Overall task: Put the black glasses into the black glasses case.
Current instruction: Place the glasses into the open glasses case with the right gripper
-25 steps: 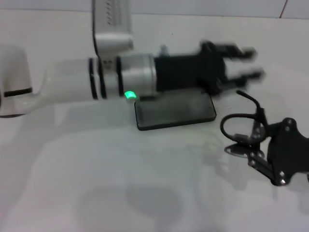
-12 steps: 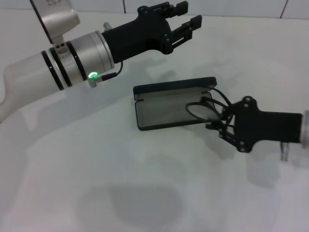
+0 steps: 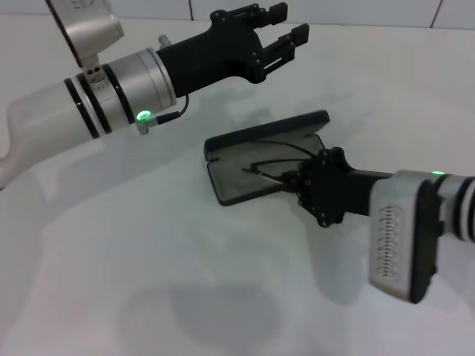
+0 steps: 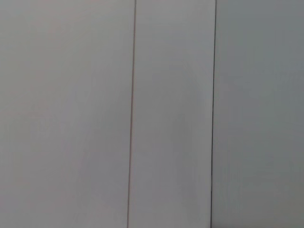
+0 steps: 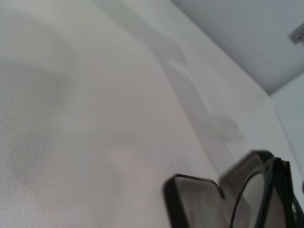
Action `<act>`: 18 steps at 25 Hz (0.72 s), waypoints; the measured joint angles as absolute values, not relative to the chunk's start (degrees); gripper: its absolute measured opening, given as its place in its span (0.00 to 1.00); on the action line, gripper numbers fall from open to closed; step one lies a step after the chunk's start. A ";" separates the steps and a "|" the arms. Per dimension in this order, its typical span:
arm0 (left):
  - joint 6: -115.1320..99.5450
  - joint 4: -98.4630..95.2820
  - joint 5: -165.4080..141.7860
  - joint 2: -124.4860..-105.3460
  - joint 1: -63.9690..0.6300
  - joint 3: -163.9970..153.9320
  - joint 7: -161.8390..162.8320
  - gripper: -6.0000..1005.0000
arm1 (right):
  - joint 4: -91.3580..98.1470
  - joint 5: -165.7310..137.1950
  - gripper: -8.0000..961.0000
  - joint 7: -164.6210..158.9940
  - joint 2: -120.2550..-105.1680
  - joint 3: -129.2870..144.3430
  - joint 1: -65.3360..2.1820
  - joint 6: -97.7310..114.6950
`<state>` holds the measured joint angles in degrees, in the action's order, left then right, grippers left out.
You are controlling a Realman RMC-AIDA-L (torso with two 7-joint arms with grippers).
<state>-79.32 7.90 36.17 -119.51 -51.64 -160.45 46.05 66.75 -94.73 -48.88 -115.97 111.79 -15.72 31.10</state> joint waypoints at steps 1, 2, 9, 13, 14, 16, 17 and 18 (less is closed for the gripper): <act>-79.23 7.90 36.18 -119.53 -51.73 -160.49 46.05 0.48 | 66.77 -94.78 0.12 -48.72 -116.00 113.85 -15.89 28.16; -79.22 7.87 36.19 -119.53 -51.77 -160.51 46.05 0.48 | 66.77 -94.80 0.12 -48.67 -116.00 115.05 -16.08 26.05; -79.18 7.82 36.22 -119.50 -51.58 -160.52 46.05 0.48 | 67.20 -94.86 0.13 -48.56 -116.07 122.66 -17.48 14.65; -79.18 7.82 36.22 -119.40 -50.91 -160.49 46.05 0.48 | 68.38 -95.52 0.13 -48.49 -115.82 123.09 -16.75 14.59; -79.18 7.83 36.22 -119.38 -50.68 -160.49 46.05 0.48 | 68.41 -96.06 0.13 -48.49 -115.78 123.11 -16.52 14.59; -79.18 7.84 36.22 -119.33 -50.25 -160.49 46.05 0.48 | 68.50 -98.34 0.13 -48.49 -115.75 123.15 -15.93 14.46; -79.18 7.86 36.22 -119.31 -50.07 -160.49 46.05 0.48 | 68.50 -98.34 0.13 -48.49 -115.75 123.15 -15.93 14.46; -79.18 7.90 36.22 -119.29 -49.87 -160.49 46.05 0.48 | 68.57 -99.26 0.13 -48.49 -115.77 123.18 -15.80 14.38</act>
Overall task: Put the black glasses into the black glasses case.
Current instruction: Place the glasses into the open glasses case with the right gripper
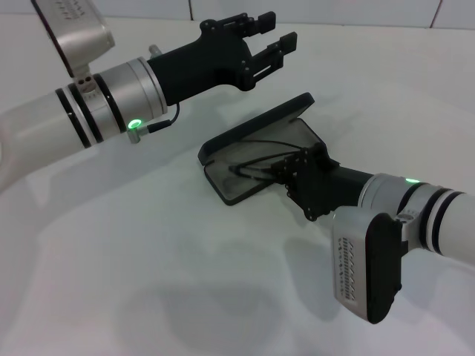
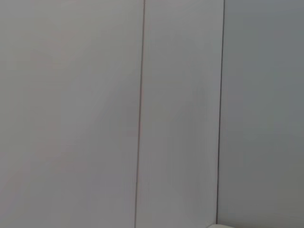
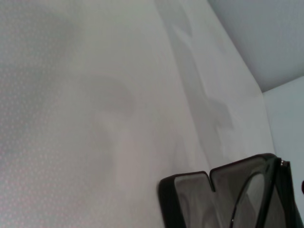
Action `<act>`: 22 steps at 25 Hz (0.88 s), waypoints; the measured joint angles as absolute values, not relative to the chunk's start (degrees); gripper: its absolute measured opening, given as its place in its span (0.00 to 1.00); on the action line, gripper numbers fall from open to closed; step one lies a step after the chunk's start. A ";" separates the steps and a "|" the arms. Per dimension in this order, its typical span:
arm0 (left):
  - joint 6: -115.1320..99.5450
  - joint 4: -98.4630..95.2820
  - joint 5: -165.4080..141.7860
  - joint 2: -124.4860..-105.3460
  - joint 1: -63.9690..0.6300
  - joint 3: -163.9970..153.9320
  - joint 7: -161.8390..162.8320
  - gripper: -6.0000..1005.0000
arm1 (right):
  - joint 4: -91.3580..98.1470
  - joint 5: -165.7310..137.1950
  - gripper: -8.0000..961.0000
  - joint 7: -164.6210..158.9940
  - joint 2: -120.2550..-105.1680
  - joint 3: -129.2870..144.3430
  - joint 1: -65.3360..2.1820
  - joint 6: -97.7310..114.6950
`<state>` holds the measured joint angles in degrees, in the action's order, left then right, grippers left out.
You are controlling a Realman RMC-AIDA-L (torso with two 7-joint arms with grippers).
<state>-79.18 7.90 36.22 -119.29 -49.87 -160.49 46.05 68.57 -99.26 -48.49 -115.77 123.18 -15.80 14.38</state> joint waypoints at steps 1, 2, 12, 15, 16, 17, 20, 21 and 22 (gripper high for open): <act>-79.18 7.95 36.22 -119.28 -49.76 -160.49 46.05 0.48 | 68.74 -100.34 0.13 -48.49 -115.81 123.20 -15.69 14.29; -79.18 8.12 36.22 -119.27 -49.72 -160.49 46.05 0.48 | 68.87 -101.23 0.13 -48.49 -115.83 123.20 -15.66 14.18; -79.21 8.44 36.21 -119.31 -50.15 -160.49 46.02 0.48 | 69.18 -106.56 0.13 -48.50 -116.09 123.46 -16.64 11.08; -79.27 8.37 36.20 -119.34 -50.46 -160.49 46.03 0.48 | 68.66 -106.82 0.13 -48.50 -116.10 123.40 -17.11 10.62; -79.38 8.27 36.20 -119.38 -50.73 -160.49 45.98 0.48 | 68.44 -106.85 0.13 -48.50 -116.09 123.48 -17.31 10.38; -79.46 8.24 36.21 -119.40 -50.80 -160.49 45.96 0.48 | 68.20 -106.87 0.13 -48.50 -116.11 123.62 -17.57 10.07; -79.54 8.30 36.21 -119.39 -50.75 -160.49 46.01 0.48 | 67.13 -106.98 0.13 -48.45 -116.17 124.26 -18.59 8.91; -79.54 8.31 36.20 -119.39 -50.73 -160.49 46.02 0.48 | 66.77 -107.03 0.13 -48.41 -116.18 124.50 -18.92 8.71; -79.54 8.32 36.20 -119.38 -50.71 -160.49 46.02 0.48 | 66.53 -107.09 0.13 -48.38 -116.19 124.68 -19.14 8.65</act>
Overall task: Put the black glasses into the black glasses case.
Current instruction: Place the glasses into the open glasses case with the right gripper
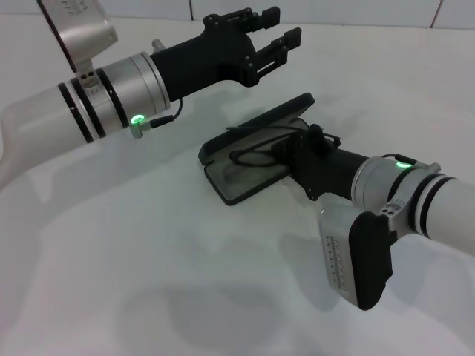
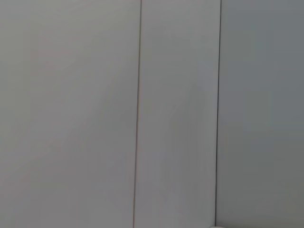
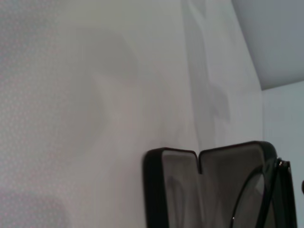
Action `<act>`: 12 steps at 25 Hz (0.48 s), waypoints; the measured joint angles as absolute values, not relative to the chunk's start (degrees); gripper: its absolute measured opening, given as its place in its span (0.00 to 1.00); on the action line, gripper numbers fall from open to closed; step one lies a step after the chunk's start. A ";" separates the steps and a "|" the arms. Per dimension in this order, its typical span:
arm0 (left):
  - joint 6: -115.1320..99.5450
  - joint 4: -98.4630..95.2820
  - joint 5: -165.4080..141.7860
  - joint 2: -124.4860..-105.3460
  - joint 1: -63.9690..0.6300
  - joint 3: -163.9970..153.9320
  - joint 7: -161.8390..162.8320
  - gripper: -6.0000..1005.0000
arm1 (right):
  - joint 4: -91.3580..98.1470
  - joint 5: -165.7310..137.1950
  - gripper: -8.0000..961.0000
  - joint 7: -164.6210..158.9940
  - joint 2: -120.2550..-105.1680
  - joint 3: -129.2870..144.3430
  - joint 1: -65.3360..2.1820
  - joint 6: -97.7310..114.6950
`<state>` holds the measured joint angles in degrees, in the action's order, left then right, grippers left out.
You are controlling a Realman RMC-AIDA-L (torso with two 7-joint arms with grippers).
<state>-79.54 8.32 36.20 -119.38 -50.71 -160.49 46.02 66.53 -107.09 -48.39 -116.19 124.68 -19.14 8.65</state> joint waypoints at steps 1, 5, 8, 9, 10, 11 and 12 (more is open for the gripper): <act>-79.54 8.32 36.20 -119.38 -50.68 -160.49 46.01 0.48 | 66.14 -107.24 0.13 -48.36 -116.19 124.97 -19.42 8.59; -79.56 8.41 36.21 -119.32 -50.51 -160.49 45.93 0.48 | 65.66 -108.04 0.13 -48.33 -116.20 126.68 -19.29 8.52; -79.61 8.43 36.21 -119.22 -50.39 -160.49 46.05 0.48 | 66.04 -108.69 0.13 -48.33 -116.14 127.78 -18.65 8.49; -79.62 8.44 36.21 -119.20 -50.36 -160.49 46.05 0.48 | 66.04 -108.92 0.13 -48.33 -116.14 127.94 -18.54 8.49; -79.62 8.44 36.21 -119.21 -50.34 -160.49 46.04 0.48 | 65.99 -109.08 0.13 -48.33 -116.16 128.03 -18.48 8.48; -79.62 8.44 36.21 -119.23 -50.34 -160.49 45.98 0.48 | 65.82 -109.24 0.13 -48.33 -116.18 128.06 -18.42 8.44; -79.61 8.44 36.21 -119.30 -50.38 -160.49 45.86 0.48 | 65.67 -109.36 0.13 -48.33 -116.19 128.03 -18.37 8.33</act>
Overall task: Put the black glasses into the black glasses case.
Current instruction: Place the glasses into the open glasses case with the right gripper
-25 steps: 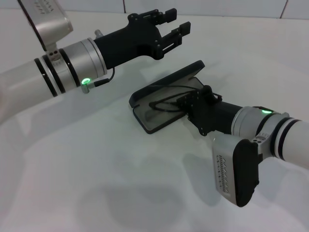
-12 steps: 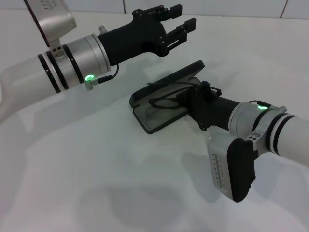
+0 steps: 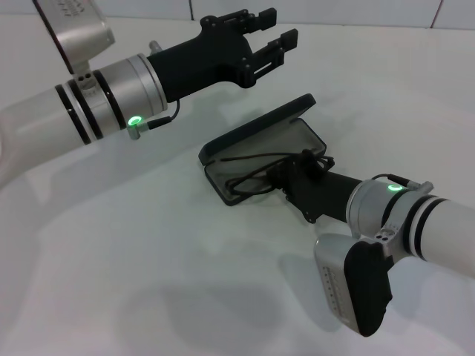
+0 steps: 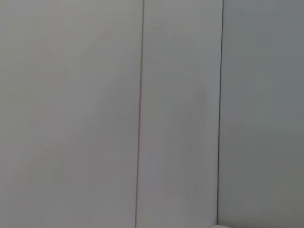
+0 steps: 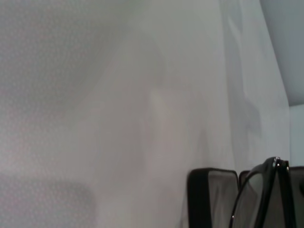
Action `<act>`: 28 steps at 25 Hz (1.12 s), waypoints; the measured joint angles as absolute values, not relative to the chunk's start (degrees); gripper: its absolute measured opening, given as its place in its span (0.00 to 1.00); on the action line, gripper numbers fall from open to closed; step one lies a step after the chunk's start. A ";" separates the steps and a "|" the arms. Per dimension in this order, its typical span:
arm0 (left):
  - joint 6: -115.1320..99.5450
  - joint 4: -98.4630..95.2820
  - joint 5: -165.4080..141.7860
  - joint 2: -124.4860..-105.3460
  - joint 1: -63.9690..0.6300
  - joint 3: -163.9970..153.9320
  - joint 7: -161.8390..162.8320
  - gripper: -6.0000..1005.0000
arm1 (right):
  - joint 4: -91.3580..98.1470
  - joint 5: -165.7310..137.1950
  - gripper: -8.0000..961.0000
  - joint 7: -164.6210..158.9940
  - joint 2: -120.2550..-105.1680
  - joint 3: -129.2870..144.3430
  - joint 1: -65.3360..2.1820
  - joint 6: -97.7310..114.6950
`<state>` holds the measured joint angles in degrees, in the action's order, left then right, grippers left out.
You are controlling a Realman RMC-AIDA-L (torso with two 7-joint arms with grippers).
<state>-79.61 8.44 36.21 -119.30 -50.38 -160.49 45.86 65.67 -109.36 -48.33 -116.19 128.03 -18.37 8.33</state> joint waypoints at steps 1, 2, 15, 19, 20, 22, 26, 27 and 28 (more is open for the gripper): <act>-79.61 8.44 36.21 -119.39 -50.48 -160.49 45.76 0.48 | 65.49 -109.46 0.13 -48.33 -116.22 127.91 -18.35 8.12; -79.61 8.43 36.21 -119.45 -50.59 -160.49 45.66 0.48 | 65.31 -109.53 0.14 -48.33 -116.20 127.75 -18.38 7.90; -79.65 8.20 36.91 -119.44 -50.58 -160.32 45.46 0.48 | 62.76 -110.03 0.14 -47.77 -116.18 126.58 -21.41 7.00; -79.65 8.17 37.52 -119.44 -50.28 -160.42 45.44 0.48 | 62.26 -110.04 0.14 -46.26 -116.19 126.43 -21.72 6.99; -79.65 8.17 37.53 -119.44 -50.22 -160.40 45.44 0.48 | 62.20 -110.04 0.14 -45.87 -116.19 126.23 -21.72 6.97; -79.65 8.15 37.54 -119.45 -50.11 -160.36 45.44 0.48 | 62.05 -110.04 0.14 -45.50 -116.19 125.96 -21.74 6.91; -79.63 7.98 37.56 -119.49 -50.01 -160.25 45.44 0.48 | 61.16 -110.04 0.14 -45.40 -116.18 125.94 -22.23 5.17; -79.63 7.96 37.57 -119.52 -50.01 -160.20 45.44 0.48 | 60.99 -110.03 0.14 -45.39 -116.19 126.08 -22.30 4.56; -79.62 7.94 37.58 -119.55 -50.01 -160.18 45.44 0.48 | 60.89 -110.01 0.14 -45.37 -116.18 126.19 -22.34 4.03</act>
<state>-79.62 7.94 37.59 -119.55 -50.01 -160.18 45.44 60.89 -110.01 -45.37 -116.18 126.19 -22.34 4.03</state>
